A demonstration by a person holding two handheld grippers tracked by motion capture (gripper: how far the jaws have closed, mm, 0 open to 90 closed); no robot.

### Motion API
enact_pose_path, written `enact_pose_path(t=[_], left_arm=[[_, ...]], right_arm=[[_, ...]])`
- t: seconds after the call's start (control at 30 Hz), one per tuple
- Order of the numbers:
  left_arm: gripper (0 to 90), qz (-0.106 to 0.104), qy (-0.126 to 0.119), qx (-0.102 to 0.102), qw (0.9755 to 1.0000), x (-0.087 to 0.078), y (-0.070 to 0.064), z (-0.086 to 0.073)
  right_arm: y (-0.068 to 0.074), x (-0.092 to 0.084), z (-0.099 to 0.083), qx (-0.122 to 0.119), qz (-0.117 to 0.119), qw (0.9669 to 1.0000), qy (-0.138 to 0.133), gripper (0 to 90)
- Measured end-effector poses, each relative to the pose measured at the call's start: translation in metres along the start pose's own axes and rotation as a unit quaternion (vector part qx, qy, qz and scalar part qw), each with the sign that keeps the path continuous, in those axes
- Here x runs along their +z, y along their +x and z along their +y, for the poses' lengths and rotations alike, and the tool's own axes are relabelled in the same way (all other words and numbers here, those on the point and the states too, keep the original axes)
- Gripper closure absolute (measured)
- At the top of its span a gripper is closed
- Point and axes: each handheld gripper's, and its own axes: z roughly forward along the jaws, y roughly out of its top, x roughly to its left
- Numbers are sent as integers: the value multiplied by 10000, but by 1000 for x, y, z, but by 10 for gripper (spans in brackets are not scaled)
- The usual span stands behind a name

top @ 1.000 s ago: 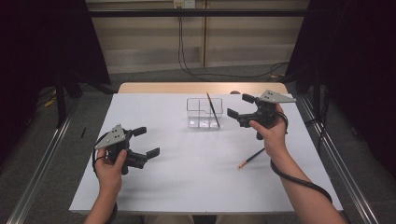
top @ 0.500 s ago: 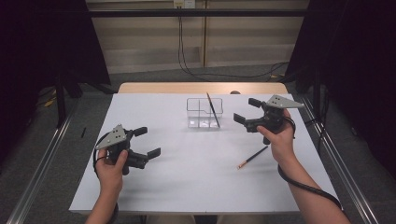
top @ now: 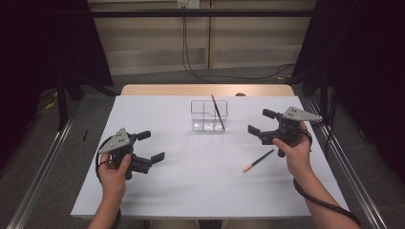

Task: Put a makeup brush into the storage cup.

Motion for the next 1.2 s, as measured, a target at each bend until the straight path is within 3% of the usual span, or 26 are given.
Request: enact_pose_path(t=[1.2], left_arm=[[1, 16, -9, 7, 10000, -1, -1, 1]], right_arm=[[8, -27, -25, -70, -38, 9995, 296, 28]])
